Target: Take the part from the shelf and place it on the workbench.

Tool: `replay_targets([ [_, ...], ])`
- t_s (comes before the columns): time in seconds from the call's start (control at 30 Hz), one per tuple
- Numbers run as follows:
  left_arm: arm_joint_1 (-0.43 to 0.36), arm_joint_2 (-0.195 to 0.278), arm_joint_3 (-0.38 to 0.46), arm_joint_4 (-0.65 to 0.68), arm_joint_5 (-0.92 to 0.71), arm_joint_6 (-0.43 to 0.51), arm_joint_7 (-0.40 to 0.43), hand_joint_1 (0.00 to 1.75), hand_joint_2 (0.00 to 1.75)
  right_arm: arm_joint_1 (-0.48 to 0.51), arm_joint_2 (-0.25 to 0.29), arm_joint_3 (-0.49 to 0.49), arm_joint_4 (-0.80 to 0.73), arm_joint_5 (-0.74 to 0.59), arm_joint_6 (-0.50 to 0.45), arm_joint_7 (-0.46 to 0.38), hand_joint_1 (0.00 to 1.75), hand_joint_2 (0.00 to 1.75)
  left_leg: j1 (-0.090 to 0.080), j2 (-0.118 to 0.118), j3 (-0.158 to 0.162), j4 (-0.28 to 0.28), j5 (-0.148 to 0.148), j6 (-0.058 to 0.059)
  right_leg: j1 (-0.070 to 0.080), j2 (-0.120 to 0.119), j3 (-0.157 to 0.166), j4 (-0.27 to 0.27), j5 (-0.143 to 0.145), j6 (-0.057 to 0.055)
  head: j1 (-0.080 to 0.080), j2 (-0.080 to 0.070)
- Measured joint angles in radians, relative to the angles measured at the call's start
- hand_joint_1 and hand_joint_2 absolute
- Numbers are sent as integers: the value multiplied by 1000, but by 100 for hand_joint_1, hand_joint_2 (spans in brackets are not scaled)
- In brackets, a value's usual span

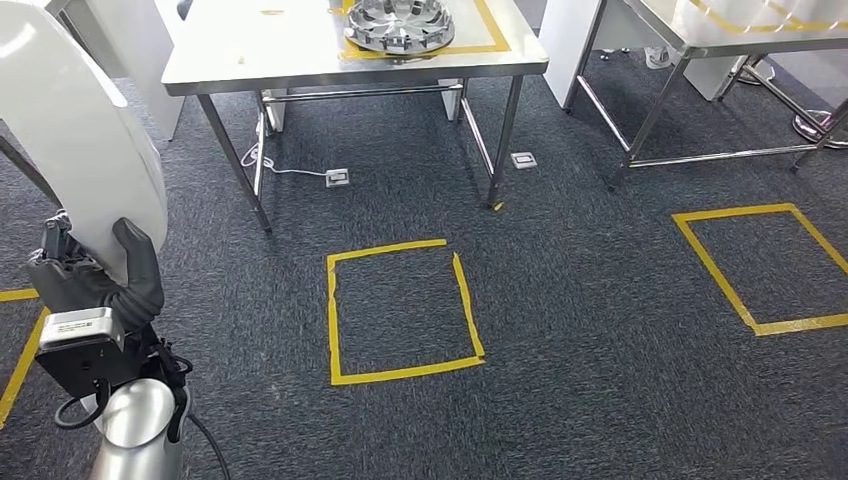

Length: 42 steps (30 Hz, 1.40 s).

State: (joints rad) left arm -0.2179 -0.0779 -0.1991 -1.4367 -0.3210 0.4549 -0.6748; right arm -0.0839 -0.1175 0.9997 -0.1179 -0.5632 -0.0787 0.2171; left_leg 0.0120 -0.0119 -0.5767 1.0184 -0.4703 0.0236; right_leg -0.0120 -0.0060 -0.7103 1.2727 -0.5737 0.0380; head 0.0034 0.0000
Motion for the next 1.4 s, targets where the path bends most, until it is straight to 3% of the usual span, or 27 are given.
replay_targets([
  [0.07,1,-1,0,0,0,1,0,175,175,1,0,0,0,-7,4,2,0,0,0,-2,12,0,-9,-5,0,0,44,-123,84,-7,0,0],
  [0.1,1,-1,0,0,0,1,0,175,175,1,0,0,0,-11,9,0,0,0,-1,-2,16,1,-13,-10,2,0,69,-186,108,-12,0,0],
  [0.17,-2,-2,0,1,0,1,-1,175,175,0,0,0,0,-22,22,-2,0,0,-2,-3,20,2,-19,-22,8,-1,94,-254,120,-24,0,0],
  [0.3,-4,-4,0,-1,0,0,-2,175,175,2,0,0,0,-34,38,8,0,0,-2,-1,22,38,-30,-45,8,1,122,-265,118,-54,-4,0],
  [0.37,-5,-4,-1,-1,0,0,-3,175,175,0,1,0,0,-35,42,14,0,0,0,2,-27,129,-68,-50,6,1,140,-268,109,-65,-8,0],
  [0.43,-1,-4,-1,0,0,0,-2,175,175,0,1,0,0,-36,45,15,0,0,0,3,-106,246,-110,-56,7,2,151,-267,97,-69,-10,0],
  [0.47,1,-4,-1,0,0,-1,-2,175,175,2,1,0,0,-36,46,15,0,0,0,4,-132,273,-113,-58,7,2,157,-267,90,-68,-10,0],
  [0.5,3,-4,-1,0,0,-1,-2,175,175,3,1,0,0,-37,46,16,0,0,1,4,-141,264,-94,-59,6,2,166,-267,83,-67,-11,0],
  [0.53,4,-4,-1,0,0,-1,-2,175,175,3,1,0,0,-37,46,16,0,0,1,5,-132,222,-58,-58,6,3,176,-267,75,-65,-11,0],
  [0.6,5,-4,-1,-1,0,-2,-3,175,175,3,2,0,0,-39,46,15,0,0,-1,9,-89,92,23,-53,6,3,197,-266,58,-57,-11,0],
  [0.67,6,-5,0,-2,0,-5,-4,175,175,1,2,0,0,-42,46,12,0,0,-5,12,-64,19,45,-40,8,3,206,-266,43,-46,-11,0],
  [0.7,8,-6,0,-4,-1,-6,-5,175,175,0,2,0,0,-43,47,11,0,0,-6,12,-61,13,36,-31,10,2,209,-265,41,-39,-11,0],
  [0.8,10,-10,2,-10,-3,-10,-6,175,175,-3,1,1,0,-44,47,16,0,0,-3,7,-36,5,32,-7,10,2,199,-221,45,-25,-9,0],
  [0.87,10,-13,2,-13,-4,-12,-7,175,175,-4,0,1,0,-44,47,13,0,0,-1,6,-15,-1,22,3,7,3,136,-120,38,-18,-5,0],
  [0.93,13,-14,3,-14,-4,-13,-8,175,175,-3,1,1,0,-44,47,2,0,0,-2,4,1,-2,6,7,7,4,49,-13,-5,-11,-2,0],
  [1.0,19,-14,4,-14,-5,-14,-8,175,175,0,1,1,0,-45,47,-4,0,0,-3,1,21,-2,-13,7,7,4,-5,12,-28,-8,-2,0],
  [1.03,22,-14,4,-14,-5,-14,-9,175,175,2,1,1,0,-45,47,-2,0,0,-3,-1,34,-2,-23,5,7,4,-8,-22,-8,-11,-1,0],
  [1.13,26,-14,7,-14,-5,-14,-10,175,175,8,-1,1,0,-41,37,-1,0,0,-4,-4,68,-2,-54,-3,14,5,30,-201,134,-30,-1,0],
  [1.17,28,-14,8,-16,-4,-14,-10,175,175,10,-2,2,0,-39,31,-1,0,0,-5,-6,73,-3,-65,-8,18,6,41,-237,163,-36,-1,0],
  [1.2,31,-14,10,-18,-4,-14,-10,175,175,11,-2,2,0,-37,24,-1,0,0,-6,-7,81,-2,-70,-14,20,6,48,-257,174,-41,-1,0],
  [1.3,38,-14,12,-28,0,-15,-11,175,175,9,-1,4,0,-35,13,7,0,0,-7,-5,94,23,-75,-32,17,8,80,-268,159,-57,-3,0],
  [1.33,39,-14,13,-30,1,-15,-13,175,175,9,-1,4,0,-35,12,8,0,0,-6,-3,77,58,-76,-37,16,8,93,-269,153,-64,-6,0],
  [1.4,43,-13,13,-31,4,-17,-16,175,175,8,0,4,0,-34,12,8,0,0,-5,0,1,172,-94,-44,13,7,119,-270,136,-71,-11,0],
])
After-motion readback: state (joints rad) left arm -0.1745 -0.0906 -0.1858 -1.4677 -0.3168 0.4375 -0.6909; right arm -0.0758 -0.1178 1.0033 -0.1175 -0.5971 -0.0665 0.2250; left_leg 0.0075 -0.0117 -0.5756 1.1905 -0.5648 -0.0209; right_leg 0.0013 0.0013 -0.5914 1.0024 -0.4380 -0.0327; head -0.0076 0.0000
